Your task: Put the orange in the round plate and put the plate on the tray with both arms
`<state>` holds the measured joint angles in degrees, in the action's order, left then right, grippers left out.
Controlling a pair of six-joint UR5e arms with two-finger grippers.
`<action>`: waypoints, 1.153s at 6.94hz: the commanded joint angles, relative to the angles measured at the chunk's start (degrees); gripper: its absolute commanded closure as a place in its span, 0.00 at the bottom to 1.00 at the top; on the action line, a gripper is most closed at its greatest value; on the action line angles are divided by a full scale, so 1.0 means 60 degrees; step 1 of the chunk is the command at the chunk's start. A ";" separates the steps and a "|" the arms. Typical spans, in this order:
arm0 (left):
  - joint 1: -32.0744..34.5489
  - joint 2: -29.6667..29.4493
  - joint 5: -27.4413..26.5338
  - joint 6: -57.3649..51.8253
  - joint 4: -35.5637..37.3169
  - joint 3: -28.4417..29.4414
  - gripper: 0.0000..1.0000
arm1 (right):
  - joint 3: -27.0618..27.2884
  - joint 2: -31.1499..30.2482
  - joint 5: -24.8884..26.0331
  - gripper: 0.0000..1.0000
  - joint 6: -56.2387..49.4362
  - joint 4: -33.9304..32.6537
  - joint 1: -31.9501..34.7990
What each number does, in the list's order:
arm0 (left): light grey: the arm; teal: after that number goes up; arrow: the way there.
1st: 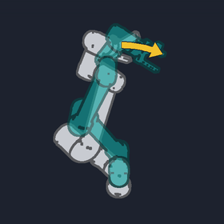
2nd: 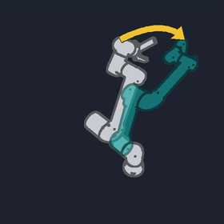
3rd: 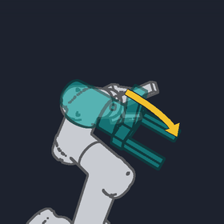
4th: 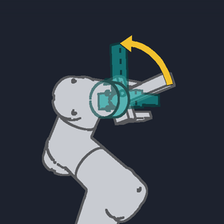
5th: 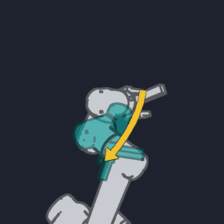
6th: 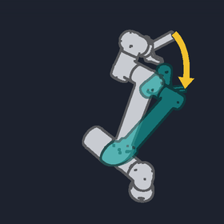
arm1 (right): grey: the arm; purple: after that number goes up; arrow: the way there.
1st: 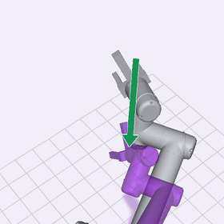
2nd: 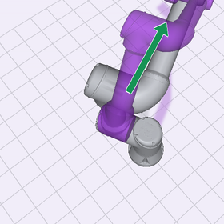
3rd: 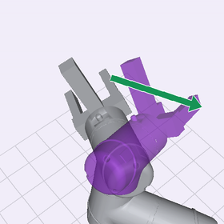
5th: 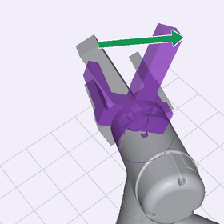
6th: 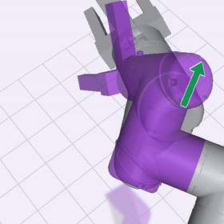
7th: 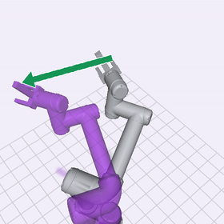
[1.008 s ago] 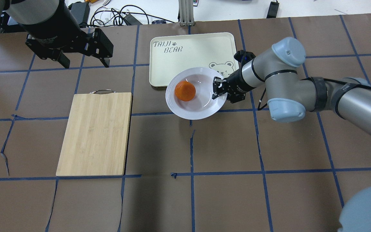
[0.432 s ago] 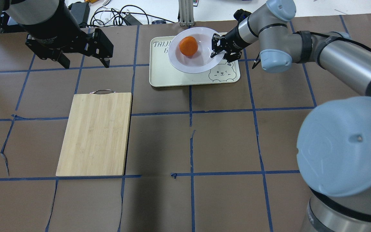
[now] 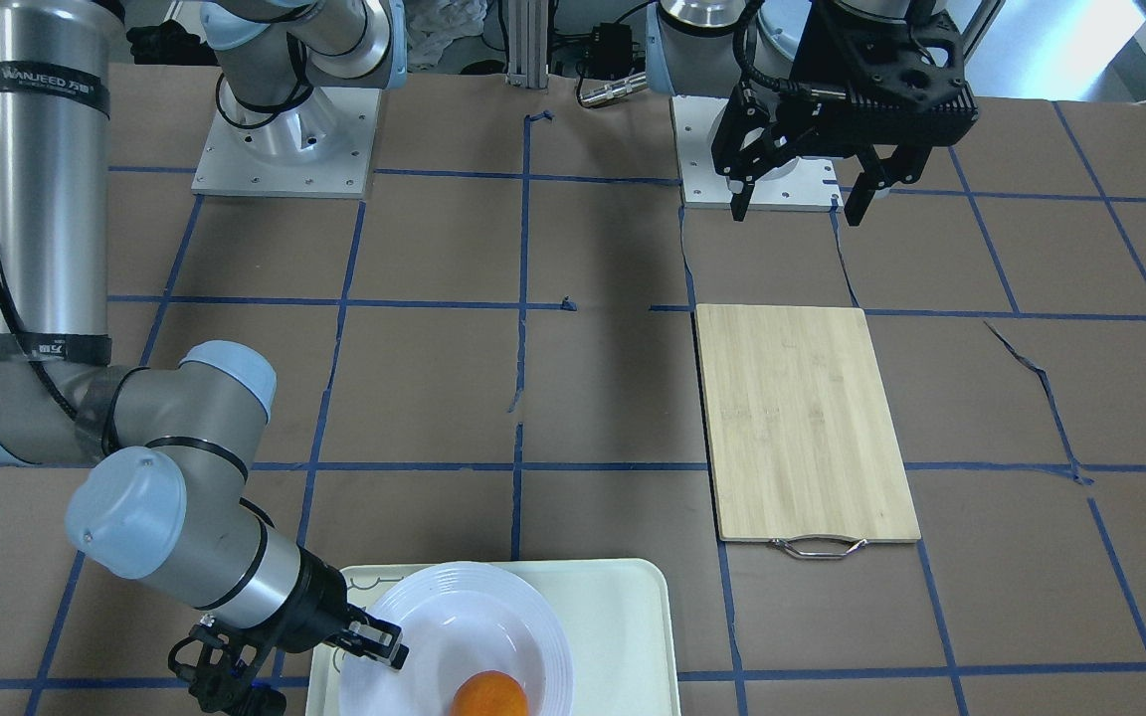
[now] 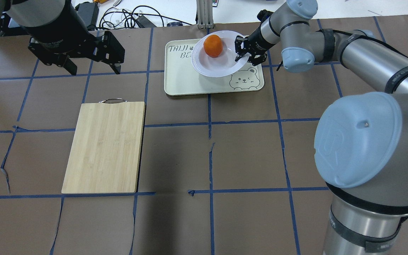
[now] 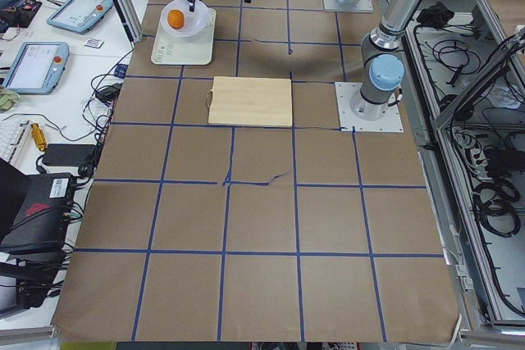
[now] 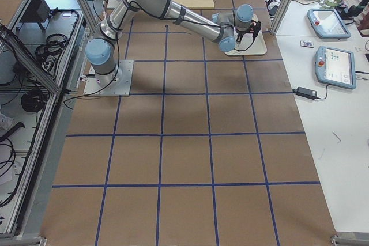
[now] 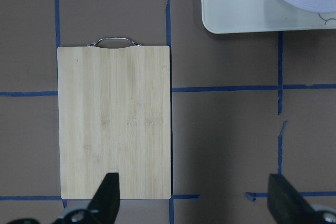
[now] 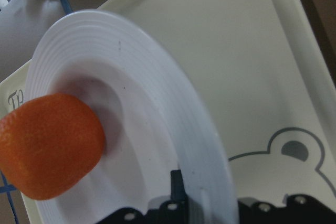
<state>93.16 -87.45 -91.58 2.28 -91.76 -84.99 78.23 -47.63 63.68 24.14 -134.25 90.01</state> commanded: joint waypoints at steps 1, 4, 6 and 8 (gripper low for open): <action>0.0000 0.0000 0.0000 0.0000 0.0000 0.0000 0.00 | -0.0044 0.0248 0.0487 0.68 0.0107 -0.0227 -0.0015; 0.0000 0.0000 0.0000 0.0000 0.0000 0.0000 0.00 | -0.0422 0.0073 0.2136 0.00 -0.0394 -0.0243 -0.0030; 0.0000 0.0000 0.0000 0.0000 0.0000 0.0000 0.00 | -0.0687 -0.0320 0.3926 0.00 -0.2826 0.1109 -0.0307; 0.0000 0.0000 0.0000 0.0000 0.0015 0.0000 0.00 | -0.0602 -0.1780 0.4868 0.00 -0.3144 0.4090 -0.0353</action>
<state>93.16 -87.45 -91.58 2.29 -91.70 -84.99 74.34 -53.06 89.53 7.12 -121.20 88.07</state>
